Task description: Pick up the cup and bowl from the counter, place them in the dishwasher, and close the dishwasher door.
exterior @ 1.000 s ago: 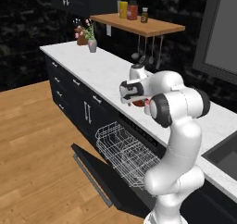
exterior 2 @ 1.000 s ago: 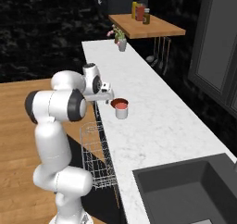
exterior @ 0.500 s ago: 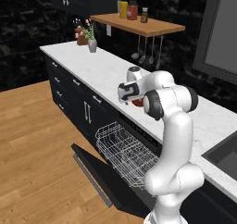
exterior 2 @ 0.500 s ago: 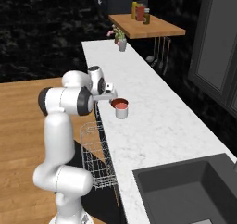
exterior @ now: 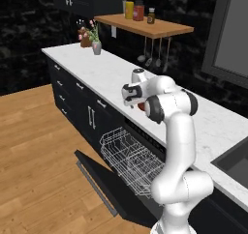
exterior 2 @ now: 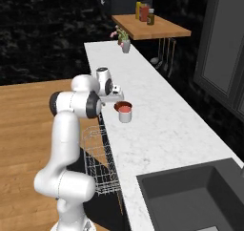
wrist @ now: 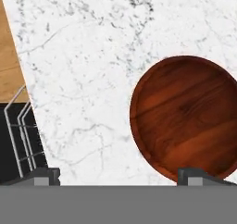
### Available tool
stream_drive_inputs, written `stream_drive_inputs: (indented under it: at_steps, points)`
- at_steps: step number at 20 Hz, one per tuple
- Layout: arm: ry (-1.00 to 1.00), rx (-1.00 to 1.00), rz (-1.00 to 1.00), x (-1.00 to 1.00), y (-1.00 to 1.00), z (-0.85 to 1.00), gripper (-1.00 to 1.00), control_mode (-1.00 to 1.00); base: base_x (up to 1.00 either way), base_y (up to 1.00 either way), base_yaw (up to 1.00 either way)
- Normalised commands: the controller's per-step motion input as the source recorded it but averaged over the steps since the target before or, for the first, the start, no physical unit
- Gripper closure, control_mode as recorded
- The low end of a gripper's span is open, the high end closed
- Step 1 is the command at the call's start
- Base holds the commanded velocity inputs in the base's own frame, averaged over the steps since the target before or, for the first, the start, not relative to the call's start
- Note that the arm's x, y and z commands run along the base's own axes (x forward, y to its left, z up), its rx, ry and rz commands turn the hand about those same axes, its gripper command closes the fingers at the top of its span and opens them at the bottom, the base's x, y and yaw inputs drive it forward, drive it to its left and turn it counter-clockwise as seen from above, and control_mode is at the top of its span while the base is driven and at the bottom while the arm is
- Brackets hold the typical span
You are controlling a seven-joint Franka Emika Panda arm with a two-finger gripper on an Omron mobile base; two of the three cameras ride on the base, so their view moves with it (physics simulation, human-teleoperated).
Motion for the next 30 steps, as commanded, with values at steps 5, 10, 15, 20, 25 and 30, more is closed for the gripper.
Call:
stream_drive_inputs:
  at_steps: [5, 10, 15, 20, 25, 30]
  points:
    - [0.06, 0.0, 0.0, 0.39, -0.1, -0.33, -1.0, -1.0, 0.0, 0.0, 0.0]
    - [0.05, 0.0, 0.0, 0.44, -0.04, -0.32, -1.0, -1.0, 0.0, 0.0, 0.0]
    - [0.03, 0.0, 0.0, 0.34, -0.06, -0.28, -1.0, -1.0, 0.0, 0.0, 0.0]
    - [0.0, 0.0, 0.0, 0.05, -0.03, -0.22, 1.0, -1.0, 0.0, 0.0, 0.0]
    - [0.03, 0.0, 0.0, -0.16, -0.01, -0.12, 1.0, -1.0, 0.0, 0.0, 0.0]
    - [0.11, 0.0, 0.0, -0.37, -0.03, -0.08, 1.0, -1.0, 0.0, 0.0, 0.0]
